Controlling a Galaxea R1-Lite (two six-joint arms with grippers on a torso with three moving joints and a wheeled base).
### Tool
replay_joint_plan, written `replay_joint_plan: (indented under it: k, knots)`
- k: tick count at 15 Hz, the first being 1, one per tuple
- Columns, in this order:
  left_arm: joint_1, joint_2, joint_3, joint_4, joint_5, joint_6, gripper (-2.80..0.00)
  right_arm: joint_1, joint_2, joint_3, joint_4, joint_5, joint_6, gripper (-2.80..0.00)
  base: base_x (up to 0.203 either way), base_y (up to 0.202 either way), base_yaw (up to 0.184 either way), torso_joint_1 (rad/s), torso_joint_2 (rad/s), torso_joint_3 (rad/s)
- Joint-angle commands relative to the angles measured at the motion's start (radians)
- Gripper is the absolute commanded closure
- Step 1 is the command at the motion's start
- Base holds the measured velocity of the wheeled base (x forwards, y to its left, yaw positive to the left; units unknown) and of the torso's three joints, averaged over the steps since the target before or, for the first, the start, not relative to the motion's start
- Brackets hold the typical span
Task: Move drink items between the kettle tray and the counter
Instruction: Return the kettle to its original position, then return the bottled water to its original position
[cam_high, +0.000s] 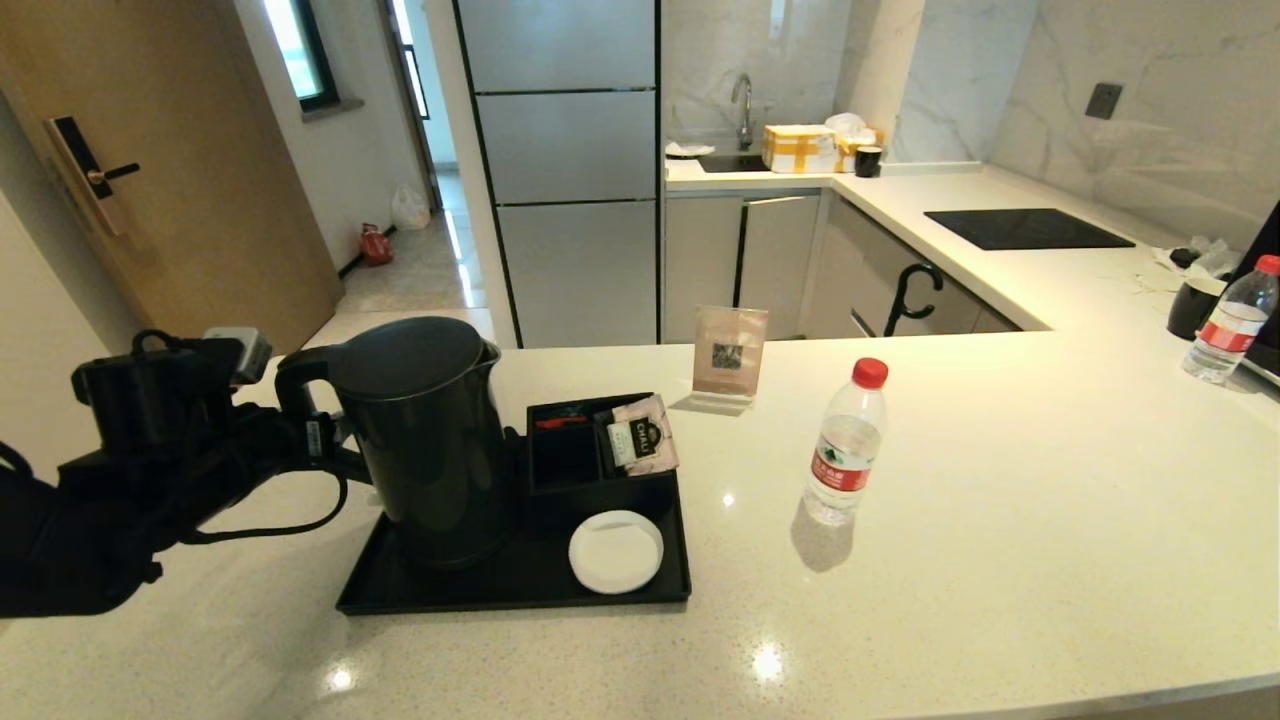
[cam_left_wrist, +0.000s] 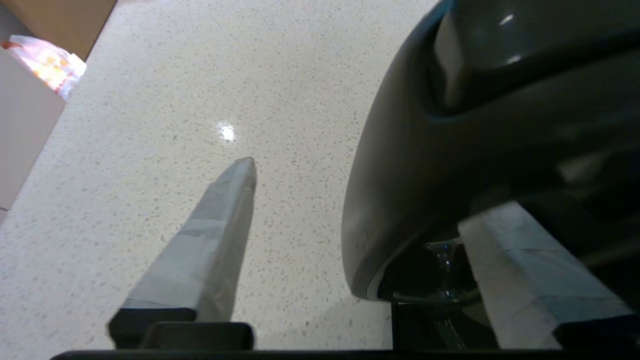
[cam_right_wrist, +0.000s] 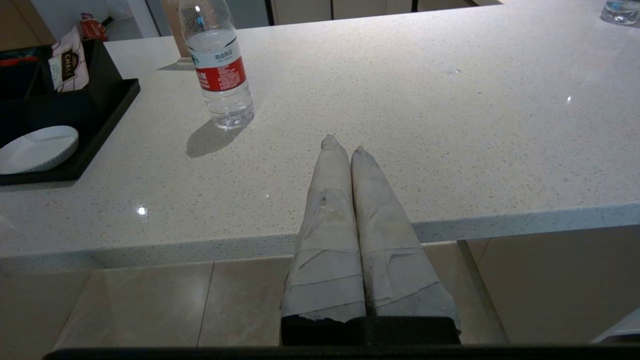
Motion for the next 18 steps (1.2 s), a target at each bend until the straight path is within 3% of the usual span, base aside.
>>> replay_joint_plan:
  k: [1,8,14,16,18]
  knots:
    - [0.001,-0.032,0.015,-0.004,0.001,0.0,-2.8,0.0,0.002,0.0,-0.001,-0.001,0.0,0.0,0.0,0.0,0.0,0.0,0.0,0.0]
    - [0.001,-0.097,0.087,-0.005,0.001,-0.003,-2.8,0.0,0.002,0.0,-0.001,-0.001,0.0,0.0,0.0,0.0,0.0,0.0,0.0,0.0]
    - [0.001,-0.296,0.216,0.033,0.002,-0.006,-2.8,0.0,0.002,0.0,-0.001,0.0,0.0,0.0,0.0,0.0,0.0,0.0,0.0,0.0]
    - [0.003,-0.396,0.23,0.113,0.003,-0.015,-2.8,0.0,0.002,0.0,-0.001,-0.001,0.0,0.0,0.0,0.0,0.0,0.0,0.0,0.0]
    - [0.002,-0.629,0.223,0.297,0.003,-0.04,-2.8,0.0,0.002,0.0,-0.001,0.0,0.0,0.0,0.0,0.0,0.0,0.0,0.0,0.0]
